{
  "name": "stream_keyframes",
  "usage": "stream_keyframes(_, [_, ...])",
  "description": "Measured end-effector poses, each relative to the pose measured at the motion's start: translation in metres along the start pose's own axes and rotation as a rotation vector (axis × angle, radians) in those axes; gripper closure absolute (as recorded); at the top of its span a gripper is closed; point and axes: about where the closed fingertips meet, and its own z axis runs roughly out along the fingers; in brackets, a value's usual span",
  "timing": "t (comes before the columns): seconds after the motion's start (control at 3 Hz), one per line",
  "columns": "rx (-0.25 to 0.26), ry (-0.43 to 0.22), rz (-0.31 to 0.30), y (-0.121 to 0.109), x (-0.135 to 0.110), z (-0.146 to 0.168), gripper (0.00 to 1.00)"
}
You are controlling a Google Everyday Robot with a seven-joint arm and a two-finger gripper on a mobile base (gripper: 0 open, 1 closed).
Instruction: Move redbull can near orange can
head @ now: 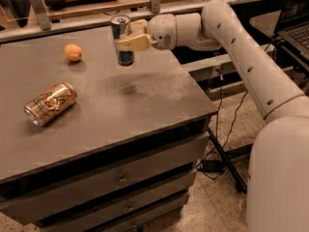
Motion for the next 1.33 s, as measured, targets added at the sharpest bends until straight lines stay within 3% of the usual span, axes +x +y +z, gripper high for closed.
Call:
stream_keyframes(0.33, [-0.067, -0.037, -0.021, 0.023, -0.003, 0.039, 1.0])
stream_keyframes(1.0, [-0.163, -0.089, 0.041, 0.061, 0.014, 0.086, 1.0])
stream_keyframes(1.33, [-0.182, -0.104, 0.06, 0.069, 0.019, 0.096, 1.0])
